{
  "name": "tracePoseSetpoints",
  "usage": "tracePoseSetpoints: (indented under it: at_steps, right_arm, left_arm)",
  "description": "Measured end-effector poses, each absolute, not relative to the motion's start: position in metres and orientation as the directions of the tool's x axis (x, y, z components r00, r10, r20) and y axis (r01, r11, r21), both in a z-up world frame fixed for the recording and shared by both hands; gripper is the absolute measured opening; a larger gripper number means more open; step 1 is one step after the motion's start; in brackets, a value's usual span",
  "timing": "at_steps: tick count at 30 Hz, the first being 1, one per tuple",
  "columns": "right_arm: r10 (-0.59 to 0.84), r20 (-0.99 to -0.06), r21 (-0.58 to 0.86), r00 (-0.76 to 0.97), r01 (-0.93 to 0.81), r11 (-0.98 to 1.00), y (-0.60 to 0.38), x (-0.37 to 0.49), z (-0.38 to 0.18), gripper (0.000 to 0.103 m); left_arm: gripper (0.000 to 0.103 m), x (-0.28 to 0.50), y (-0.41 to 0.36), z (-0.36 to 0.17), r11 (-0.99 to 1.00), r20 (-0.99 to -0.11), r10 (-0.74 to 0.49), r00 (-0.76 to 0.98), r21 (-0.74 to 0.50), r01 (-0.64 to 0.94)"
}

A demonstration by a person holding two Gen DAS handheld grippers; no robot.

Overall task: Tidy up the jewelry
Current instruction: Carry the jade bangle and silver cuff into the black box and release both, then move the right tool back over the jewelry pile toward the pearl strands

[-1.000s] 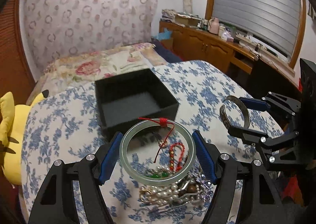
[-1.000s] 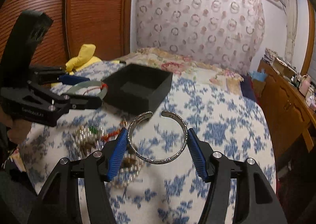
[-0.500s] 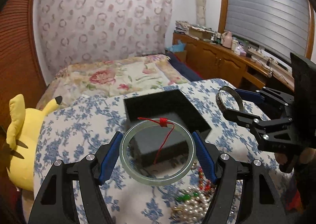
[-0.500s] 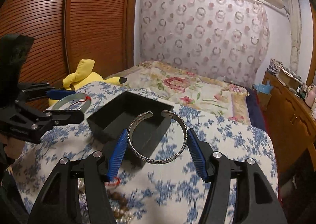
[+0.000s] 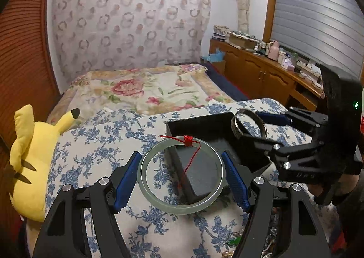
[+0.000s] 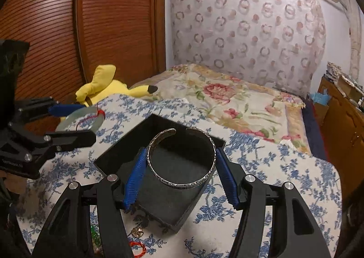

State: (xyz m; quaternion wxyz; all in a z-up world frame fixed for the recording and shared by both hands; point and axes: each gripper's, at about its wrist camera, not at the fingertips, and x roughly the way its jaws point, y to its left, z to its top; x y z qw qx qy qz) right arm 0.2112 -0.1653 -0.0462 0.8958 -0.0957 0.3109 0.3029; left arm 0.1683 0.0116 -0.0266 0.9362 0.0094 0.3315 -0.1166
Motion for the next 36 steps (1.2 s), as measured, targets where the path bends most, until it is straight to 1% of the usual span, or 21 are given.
tracePoseSetpoints:
  at_steps: [4, 8, 15, 21, 25, 27, 29, 32, 36]
  right_arm:
    - [0.492, -0.627, 0.031, 0.603, -0.613, 0.790, -0.163, 0.212, -0.050, 0.064]
    - [0.496, -0.621, 0.032, 0.607, -0.612, 0.790, -0.167, 0.208, -0.047, 0.065]
    - [0.461, -0.603, 0.039, 0.651, -0.554, 0.832, -0.197, 0.199, -0.043, 0.066]
    - [0.431, -0.605, 0.038, 0.669, -0.517, 0.855, -0.220, 0.185, -0.051, 0.066]
    - [0.441, -0.603, 0.060, 0.664, -0.514, 0.856, -0.228, 0.175, -0.057, 0.066]
    - [0.444, -0.601, 0.062, 0.665, -0.515, 0.855, -0.229, 0.170, -0.059, 0.066]
    - [0.447, -0.596, 0.061, 0.667, -0.517, 0.854, -0.231, 0.165, -0.059, 0.066]
    - [0.451, -0.591, 0.067, 0.669, -0.516, 0.854, -0.232, 0.157, -0.058, 0.066]
    - [0.460, -0.584, 0.078, 0.669, -0.517, 0.852, -0.236, 0.140, -0.058, 0.066]
  left_arm:
    - [0.069, 0.175, 0.011, -0.028, 0.973, -0.629, -0.210, 0.748, -0.063, 0.220]
    - [0.069, 0.177, 0.007, -0.029, 0.972, -0.629, -0.213, 0.748, -0.060, 0.226]
    - [0.069, 0.188, -0.004, -0.031, 0.970, -0.639, -0.216, 0.739, -0.056, 0.235]
    - [0.069, 0.198, -0.022, -0.038, 0.969, -0.662, -0.194, 0.724, -0.014, 0.246]
    - [0.069, 0.200, -0.028, -0.044, 0.969, -0.672, -0.177, 0.719, 0.006, 0.245]
    - [0.070, 0.199, -0.030, -0.043, 0.970, -0.668, -0.178, 0.722, 0.004, 0.243]
    - [0.077, 0.197, -0.030, -0.042, 0.970, -0.664, -0.180, 0.726, 0.003, 0.244]
    - [0.077, 0.194, -0.031, -0.039, 0.970, -0.658, -0.175, 0.733, 0.011, 0.242]
    - [0.077, 0.179, -0.026, -0.035, 0.971, -0.645, -0.187, 0.741, -0.008, 0.239]
